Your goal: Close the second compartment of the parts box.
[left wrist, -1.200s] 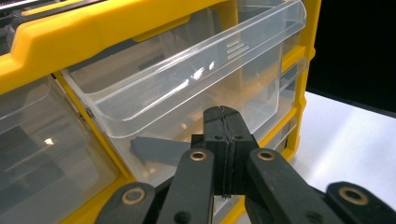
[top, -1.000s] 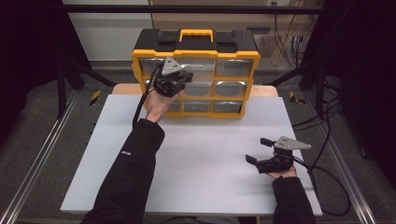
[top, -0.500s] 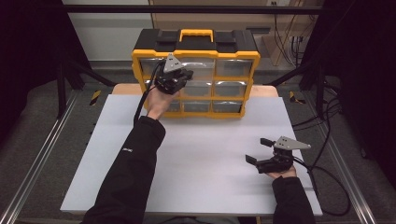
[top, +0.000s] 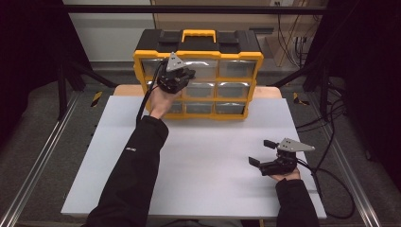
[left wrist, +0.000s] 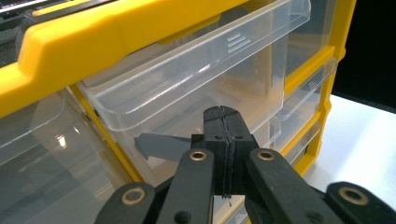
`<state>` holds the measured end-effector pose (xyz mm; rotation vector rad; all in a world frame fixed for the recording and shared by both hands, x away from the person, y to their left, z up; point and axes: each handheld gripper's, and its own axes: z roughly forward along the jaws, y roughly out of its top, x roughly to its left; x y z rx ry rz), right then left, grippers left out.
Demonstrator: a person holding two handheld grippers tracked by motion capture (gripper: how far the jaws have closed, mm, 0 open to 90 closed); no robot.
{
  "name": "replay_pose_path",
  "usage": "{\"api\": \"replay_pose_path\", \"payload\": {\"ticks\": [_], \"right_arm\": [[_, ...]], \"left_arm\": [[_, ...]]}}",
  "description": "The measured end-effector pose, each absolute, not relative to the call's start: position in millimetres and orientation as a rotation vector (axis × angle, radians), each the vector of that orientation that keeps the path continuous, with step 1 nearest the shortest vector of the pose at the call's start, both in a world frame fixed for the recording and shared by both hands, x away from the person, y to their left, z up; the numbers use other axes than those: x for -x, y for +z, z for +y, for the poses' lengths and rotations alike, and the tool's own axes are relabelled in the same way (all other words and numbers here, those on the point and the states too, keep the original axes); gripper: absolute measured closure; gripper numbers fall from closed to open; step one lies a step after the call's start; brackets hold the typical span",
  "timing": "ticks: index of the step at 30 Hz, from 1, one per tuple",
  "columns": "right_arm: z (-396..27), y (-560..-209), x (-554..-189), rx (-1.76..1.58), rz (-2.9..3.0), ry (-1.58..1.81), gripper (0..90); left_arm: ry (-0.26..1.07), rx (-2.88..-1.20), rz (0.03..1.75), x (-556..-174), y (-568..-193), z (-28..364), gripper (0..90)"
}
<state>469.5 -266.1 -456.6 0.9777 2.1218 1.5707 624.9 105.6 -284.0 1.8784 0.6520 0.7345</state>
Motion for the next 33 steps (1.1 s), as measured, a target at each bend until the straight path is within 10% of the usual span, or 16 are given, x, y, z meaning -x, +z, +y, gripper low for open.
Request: {"api": "replay_pose_path", "payload": {"ticks": [33], "right_arm": [[-266, -456, -469, -0.981, 2.117, 1.576, 0.1]], "left_arm": [[0.694, -1.87, 0.706, -621, -281, 112, 82.0]]}}
